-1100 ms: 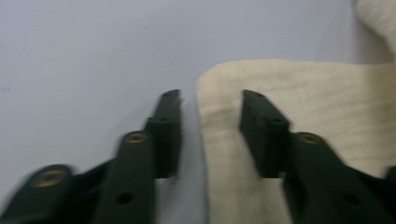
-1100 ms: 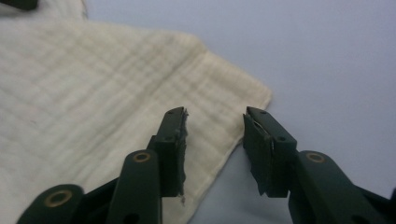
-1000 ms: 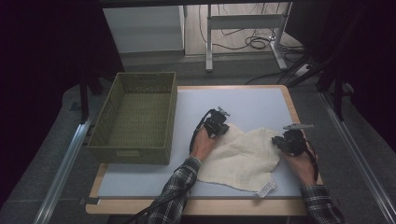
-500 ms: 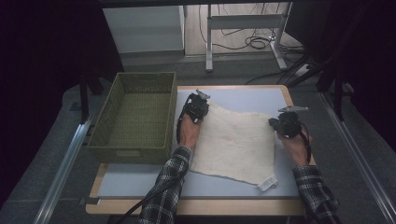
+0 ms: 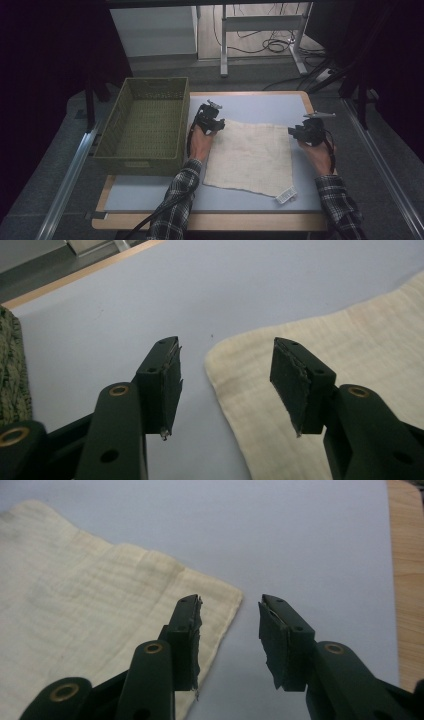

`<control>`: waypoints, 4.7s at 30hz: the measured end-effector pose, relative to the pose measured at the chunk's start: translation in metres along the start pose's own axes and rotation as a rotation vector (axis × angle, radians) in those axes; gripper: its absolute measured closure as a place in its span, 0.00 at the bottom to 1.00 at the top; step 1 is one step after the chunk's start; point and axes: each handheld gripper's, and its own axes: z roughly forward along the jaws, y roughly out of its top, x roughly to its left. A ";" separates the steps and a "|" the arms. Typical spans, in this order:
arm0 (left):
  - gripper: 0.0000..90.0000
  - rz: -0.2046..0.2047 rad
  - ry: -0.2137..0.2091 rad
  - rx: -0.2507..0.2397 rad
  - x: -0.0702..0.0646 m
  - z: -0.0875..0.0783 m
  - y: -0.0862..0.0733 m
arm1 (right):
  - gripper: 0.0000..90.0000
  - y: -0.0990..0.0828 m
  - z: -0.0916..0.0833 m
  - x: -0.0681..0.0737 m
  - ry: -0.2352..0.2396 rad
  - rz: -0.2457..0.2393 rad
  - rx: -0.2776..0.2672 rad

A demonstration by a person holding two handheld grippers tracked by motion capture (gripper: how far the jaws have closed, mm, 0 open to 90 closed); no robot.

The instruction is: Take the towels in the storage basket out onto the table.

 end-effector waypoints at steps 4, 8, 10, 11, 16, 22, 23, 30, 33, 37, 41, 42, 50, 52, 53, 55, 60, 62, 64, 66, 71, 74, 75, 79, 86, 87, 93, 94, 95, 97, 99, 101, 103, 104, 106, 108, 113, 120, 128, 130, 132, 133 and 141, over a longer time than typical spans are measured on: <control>0.58 -0.031 -0.029 0.004 0.008 0.011 0.000 | 0.68 0.003 0.013 -0.003 0.020 -0.003 0.014; 0.60 -0.055 -0.034 0.004 0.014 0.021 -0.001 | 0.70 0.006 0.026 -0.002 0.020 -0.022 0.013; 0.60 -0.055 -0.040 0.003 0.014 0.026 -0.002 | 0.70 0.008 0.030 -0.002 0.016 -0.031 0.020; 0.60 -0.052 -0.036 -0.001 0.014 0.028 -0.002 | 0.70 0.009 0.032 -0.002 0.009 -0.035 0.022; 0.52 -0.031 0.000 0.022 0.012 0.040 -0.002 | 0.70 0.011 0.044 -0.004 -0.009 -0.042 0.032; 0.74 -0.068 -0.099 -0.010 0.013 0.041 -0.007 | 0.87 0.010 0.051 -0.003 -0.009 -0.045 0.068; 0.82 -0.061 -0.108 -0.009 0.012 0.041 -0.006 | 0.93 0.010 0.052 -0.001 -0.002 -0.049 0.072; 0.95 0.022 -0.074 -0.014 0.002 0.026 0.002 | 0.95 0.015 0.042 0.011 -0.035 -0.109 0.085; 0.95 0.024 -0.075 -0.055 0.003 0.009 0.008 | 0.95 0.019 0.029 0.010 -0.026 -0.101 0.051; 0.95 0.039 -0.066 -0.095 0.000 -0.010 0.010 | 0.95 0.022 0.012 0.009 -0.014 -0.096 0.015; 0.95 0.050 -0.060 -0.124 -0.004 -0.024 0.008 | 0.95 0.022 -0.005 0.012 -0.004 -0.106 -0.012; 0.95 0.057 -0.054 -0.127 -0.006 -0.028 0.006 | 0.95 0.021 -0.009 0.012 0.002 -0.110 -0.019; 0.95 0.057 -0.072 -0.161 -0.018 -0.046 -0.015 | 0.95 0.005 -0.039 0.017 0.050 -0.117 -0.058; 0.95 0.068 -0.080 -0.167 -0.023 -0.052 -0.021 | 0.95 -0.001 -0.044 0.019 0.063 -0.122 -0.059; 0.95 0.078 -0.078 -0.169 -0.025 -0.055 -0.024 | 0.95 -0.005 -0.047 0.019 0.068 -0.125 -0.057; 0.95 0.084 -0.087 -0.174 -0.030 -0.061 -0.031 | 0.95 -0.014 -0.053 0.020 0.083 -0.126 -0.059; 0.95 0.108 -0.095 -0.185 -0.039 -0.075 -0.049 | 0.95 -0.032 -0.064 0.024 0.123 -0.123 -0.057; 0.95 0.121 -0.110 -0.189 -0.042 -0.079 -0.055 | 0.95 -0.040 -0.069 0.028 0.133 -0.130 -0.056; 0.95 0.141 -0.111 -0.194 -0.045 -0.085 -0.063 | 0.95 -0.048 -0.073 0.031 0.144 -0.135 -0.057; 0.95 0.145 -0.122 -0.197 -0.047 -0.090 -0.070 | 0.95 -0.054 -0.078 0.033 0.151 -0.138 -0.059; 0.95 0.135 -0.143 -0.205 -0.048 -0.099 -0.087 | 0.95 -0.070 -0.093 0.041 0.181 -0.142 -0.066; 0.95 0.132 -0.159 -0.201 -0.048 -0.104 -0.098 | 0.95 -0.078 -0.100 0.049 0.198 -0.157 -0.064; 0.95 0.128 -0.165 -0.203 -0.048 -0.107 -0.103 | 0.95 -0.081 -0.102 0.052 0.204 -0.164 -0.063; 0.95 0.120 -0.188 -0.208 -0.048 -0.113 -0.114 | 0.95 -0.092 -0.110 0.062 0.225 -0.175 -0.054; 0.94 0.131 -0.207 -0.224 -0.056 -0.126 -0.130 | 0.95 -0.107 -0.122 0.076 0.253 -0.186 -0.036; 0.94 0.136 -0.205 -0.223 -0.057 -0.127 -0.131 | 0.95 -0.108 -0.123 0.078 0.254 -0.192 -0.033; 0.94 0.138 -0.212 -0.203 -0.059 -0.131 -0.146 | 0.95 -0.118 -0.127 0.084 0.261 -0.203 -0.001; 0.94 0.137 -0.215 -0.200 -0.059 -0.132 -0.149 | 0.95 -0.120 -0.128 0.084 0.265 -0.203 0.000; 0.94 0.138 -0.218 -0.198 -0.059 -0.133 -0.151 | 0.95 -0.122 -0.128 0.085 0.270 -0.202 0.004; 0.93 0.136 -0.222 -0.199 -0.060 -0.135 -0.154 | 0.95 -0.126 -0.130 0.087 0.275 -0.199 0.011; 0.93 0.139 -0.226 -0.201 -0.062 -0.138 -0.156 | 0.95 -0.130 -0.130 0.088 0.279 -0.198 0.018; 0.92 0.149 -0.229 -0.187 -0.064 -0.140 -0.159 | 0.94 -0.133 -0.129 0.090 0.288 -0.199 0.025; 0.88 0.153 -0.230 -0.174 -0.065 -0.140 -0.162 | 0.94 -0.137 -0.128 0.090 0.292 -0.195 0.038; 0.86 0.149 -0.235 -0.166 -0.065 -0.142 -0.165 | 0.93 -0.138 -0.128 0.090 0.293 -0.194 0.040; 0.80 0.134 -0.242 -0.154 -0.063 -0.144 -0.169 | 0.92 -0.141 -0.130 0.088 0.303 -0.177 0.041; 0.78 0.109 -0.259 -0.155 -0.059 -0.149 -0.174 | 0.92 -0.142 -0.133 0.085 0.308 -0.163 0.037; 0.73 0.084 -0.262 -0.160 -0.053 -0.161 -0.180 | 0.88 -0.143 -0.147 0.079 0.300 -0.146 0.021; 0.72 0.080 -0.285 -0.160 -0.054 -0.158 -0.169 | 0.84 -0.131 -0.152 0.072 0.282 -0.137 -0.002; 0.74 0.097 -0.279 -0.139 -0.063 -0.135 -0.141 | 0.80 -0.106 -0.126 0.070 0.255 -0.140 -0.004; 0.76 0.106 -0.256 -0.130 -0.064 -0.128 -0.130 | 0.80 -0.100 -0.119 0.067 0.238 -0.139 -0.009; 0.77 0.108 -0.240 -0.126 -0.063 -0.123 -0.122 | 0.79 -0.093 -0.113 0.065 0.220 -0.135 -0.011; 0.77 0.110 -0.224 -0.123 -0.063 -0.119 -0.116 | 0.79 -0.091 -0.109 0.064 0.207 -0.134 -0.015; 0.78 0.069 -0.123 -0.086 -0.053 -0.092 -0.088 | 0.79 -0.077 -0.077 0.048 0.129 -0.101 0.005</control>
